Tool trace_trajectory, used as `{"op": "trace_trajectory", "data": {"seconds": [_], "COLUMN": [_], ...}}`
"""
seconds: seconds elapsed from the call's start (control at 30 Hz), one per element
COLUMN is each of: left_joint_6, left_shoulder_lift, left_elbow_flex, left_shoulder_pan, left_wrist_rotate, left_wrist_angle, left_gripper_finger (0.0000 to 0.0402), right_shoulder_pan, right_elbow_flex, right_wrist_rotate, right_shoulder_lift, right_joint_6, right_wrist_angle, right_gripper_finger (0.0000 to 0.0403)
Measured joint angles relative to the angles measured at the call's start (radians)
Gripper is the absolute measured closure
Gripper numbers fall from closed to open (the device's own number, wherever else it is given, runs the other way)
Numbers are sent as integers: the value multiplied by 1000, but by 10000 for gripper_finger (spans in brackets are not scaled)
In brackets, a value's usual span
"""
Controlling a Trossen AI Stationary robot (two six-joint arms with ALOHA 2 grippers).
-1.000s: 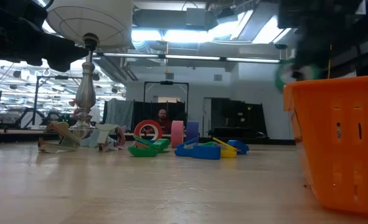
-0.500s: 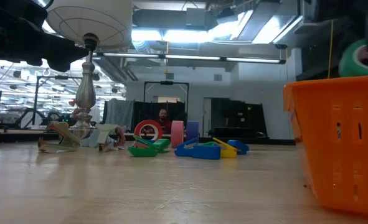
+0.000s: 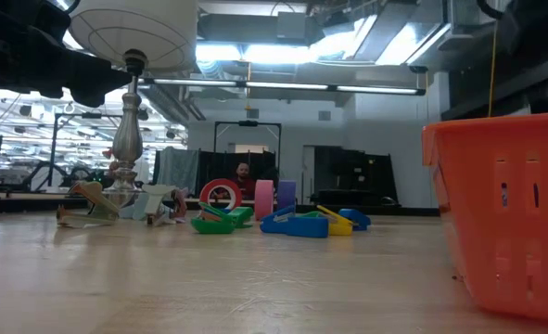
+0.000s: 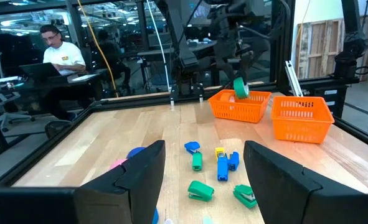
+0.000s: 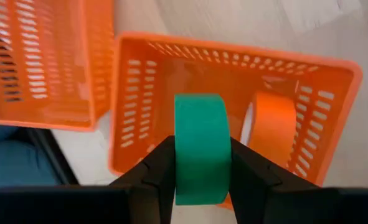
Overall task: Pick and place Stapler, Stapler remover, tape
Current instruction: Put the green tape into the right orange bin
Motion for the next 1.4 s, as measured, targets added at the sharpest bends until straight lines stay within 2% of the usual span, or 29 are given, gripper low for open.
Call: {"op": "trace_trajectory", "data": {"seconds": [0.83,1.17,1.4], "left_joint_6": [0,0,0], "left_shoulder_lift": [0,0,0], "left_elbow_flex": [0,0,0], "left_shoulder_pan": [0,0,0], "left_wrist_rotate": [0,0,0], "left_wrist_angle": [0,0,0], "left_gripper_finger": [185,186,187], "right_shoulder_pan": [3,-13,-53], "right_elbow_flex": [0,0,17], "right_wrist_rotate": [44,38,2], "right_shoulder_lift": [137,139,139], "right_joint_6": [-9,-57,-108], "right_wrist_angle": [-12,-27,-64], "right_gripper_finger": [284,241,196]}}
